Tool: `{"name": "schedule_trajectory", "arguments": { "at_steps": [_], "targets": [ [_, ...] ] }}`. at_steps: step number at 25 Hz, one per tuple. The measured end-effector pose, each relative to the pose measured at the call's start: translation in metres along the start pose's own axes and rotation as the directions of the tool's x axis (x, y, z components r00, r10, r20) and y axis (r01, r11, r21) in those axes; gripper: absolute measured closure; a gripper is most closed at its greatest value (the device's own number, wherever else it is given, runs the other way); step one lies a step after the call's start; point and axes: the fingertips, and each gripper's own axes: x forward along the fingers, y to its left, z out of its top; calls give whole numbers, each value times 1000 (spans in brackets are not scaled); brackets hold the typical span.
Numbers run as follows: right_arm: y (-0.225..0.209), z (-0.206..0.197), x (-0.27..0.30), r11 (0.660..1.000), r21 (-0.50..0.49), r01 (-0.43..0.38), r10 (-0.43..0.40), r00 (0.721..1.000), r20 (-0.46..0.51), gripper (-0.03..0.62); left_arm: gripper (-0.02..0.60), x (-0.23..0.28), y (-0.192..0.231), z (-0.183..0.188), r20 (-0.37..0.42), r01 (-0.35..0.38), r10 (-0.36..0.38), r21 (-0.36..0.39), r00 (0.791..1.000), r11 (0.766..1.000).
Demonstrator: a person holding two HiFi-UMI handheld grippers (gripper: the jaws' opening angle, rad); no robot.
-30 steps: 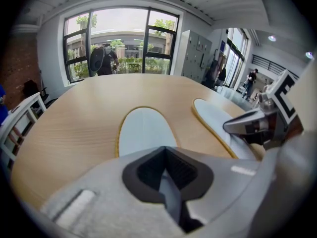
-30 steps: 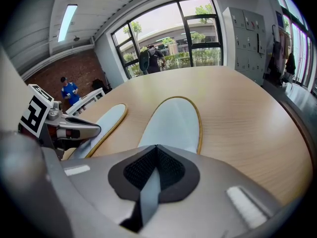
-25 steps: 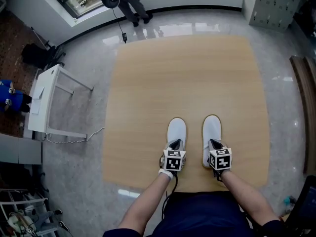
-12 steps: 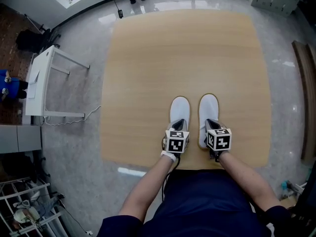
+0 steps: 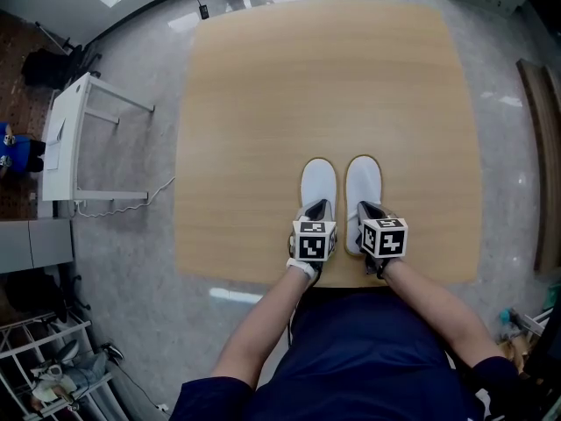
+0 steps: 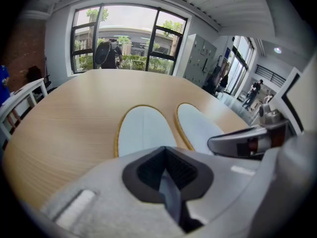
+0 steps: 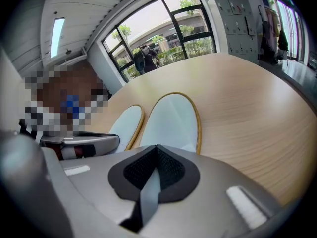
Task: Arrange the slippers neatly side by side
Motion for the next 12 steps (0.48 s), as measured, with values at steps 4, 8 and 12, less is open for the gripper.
{"name": "schedule_trajectory", "arguments": {
  "at_steps": [4,8,12],
  "targets": [
    [7,-4,0,1000,18,0,0,1000,8,583,578,-3,2,-1,5,4,-4,-19,1000,1000],
    [14,-11,2,1000,23,-3,3,1000,8,583,578,-2,4,-5,6,3,-3,-14,1000,1000],
    [13,-12,1,999,32,-3,3,1000,9,583,578,-1,1,-5,6,0,0,-2,1000,1000]
  ]
}}
